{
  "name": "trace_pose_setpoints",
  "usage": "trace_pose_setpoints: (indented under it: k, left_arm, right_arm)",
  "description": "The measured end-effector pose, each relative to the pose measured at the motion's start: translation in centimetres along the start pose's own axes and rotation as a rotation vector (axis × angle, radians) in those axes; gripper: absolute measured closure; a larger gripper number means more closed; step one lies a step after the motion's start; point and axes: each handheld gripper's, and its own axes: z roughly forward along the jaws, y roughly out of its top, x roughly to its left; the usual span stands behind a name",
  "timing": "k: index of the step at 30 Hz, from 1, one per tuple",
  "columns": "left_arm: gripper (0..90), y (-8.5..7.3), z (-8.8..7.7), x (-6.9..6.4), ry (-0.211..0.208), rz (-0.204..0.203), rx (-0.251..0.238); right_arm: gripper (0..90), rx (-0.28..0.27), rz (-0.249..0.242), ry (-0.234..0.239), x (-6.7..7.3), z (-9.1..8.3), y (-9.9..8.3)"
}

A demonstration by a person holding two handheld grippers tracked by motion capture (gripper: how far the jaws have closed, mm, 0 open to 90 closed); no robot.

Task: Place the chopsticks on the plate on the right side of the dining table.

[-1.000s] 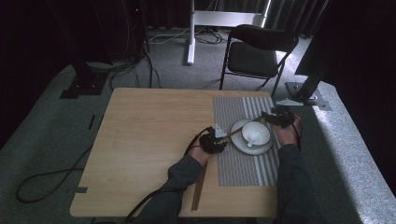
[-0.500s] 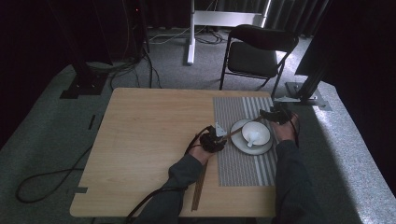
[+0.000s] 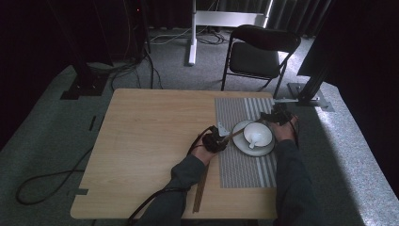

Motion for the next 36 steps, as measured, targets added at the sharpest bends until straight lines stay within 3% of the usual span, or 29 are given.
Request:
trace_pose_setpoints:
  k: [15,36]
  left_arm:
    - [79.4,0.4,0.2,0.4,0.019,-0.005,0.013]
    - [77.9,1.2,0.9,1.6,0.039,-0.058,0.032]
  right_arm:
    - [39.4,0.031,0.011,-0.014,-0.2,0.6,-0.2]
    - [40.3,0.060,-0.013,-0.033,-0.5,0.1,-0.1]
